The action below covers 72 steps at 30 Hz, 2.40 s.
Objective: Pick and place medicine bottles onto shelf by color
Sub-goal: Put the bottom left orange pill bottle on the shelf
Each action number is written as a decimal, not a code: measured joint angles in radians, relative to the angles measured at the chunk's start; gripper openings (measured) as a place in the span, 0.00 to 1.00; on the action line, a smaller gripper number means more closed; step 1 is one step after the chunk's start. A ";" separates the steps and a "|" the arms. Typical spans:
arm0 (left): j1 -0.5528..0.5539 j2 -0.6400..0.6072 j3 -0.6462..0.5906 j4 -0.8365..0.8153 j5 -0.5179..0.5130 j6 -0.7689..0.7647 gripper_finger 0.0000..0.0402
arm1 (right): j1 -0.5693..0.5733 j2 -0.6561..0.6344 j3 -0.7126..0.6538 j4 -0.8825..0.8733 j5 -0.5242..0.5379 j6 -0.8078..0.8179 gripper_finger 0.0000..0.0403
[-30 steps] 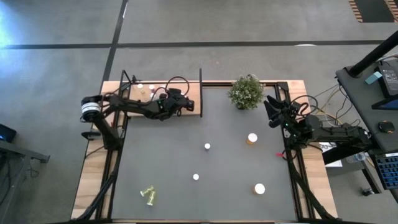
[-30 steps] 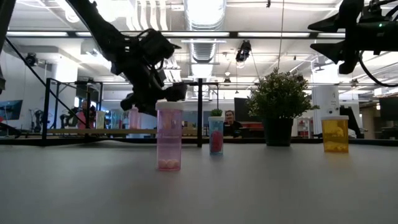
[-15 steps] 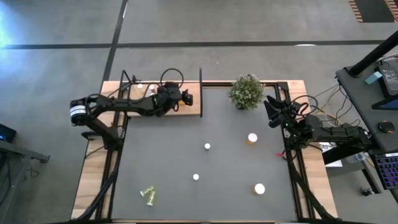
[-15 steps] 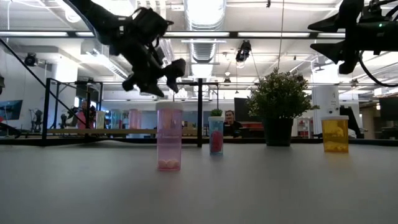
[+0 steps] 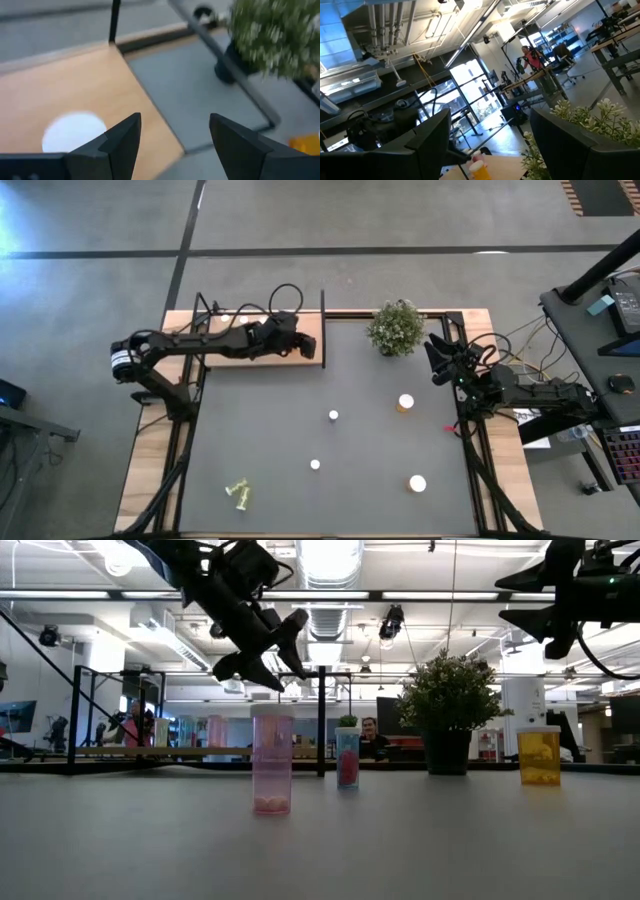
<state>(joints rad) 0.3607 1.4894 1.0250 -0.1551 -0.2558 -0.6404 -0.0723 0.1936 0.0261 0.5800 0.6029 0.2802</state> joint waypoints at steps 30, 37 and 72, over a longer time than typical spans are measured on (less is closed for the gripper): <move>0.020 0.118 0.025 -0.137 -0.120 -0.061 0.55 | 0.000 0.000 0.000 0.000 0.000 0.000 0.65; 0.039 0.118 0.025 -0.137 -0.169 -0.062 0.55 | 0.000 0.000 0.000 0.000 0.000 0.000 0.65; 0.092 0.151 0.135 -0.140 -0.190 0.018 0.55 | 0.000 0.000 0.000 0.000 0.000 0.000 0.65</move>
<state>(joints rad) 0.4531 1.6405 1.1600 -0.2953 -0.4459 -0.6227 -0.0726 0.1936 0.0261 0.5803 0.6029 0.2806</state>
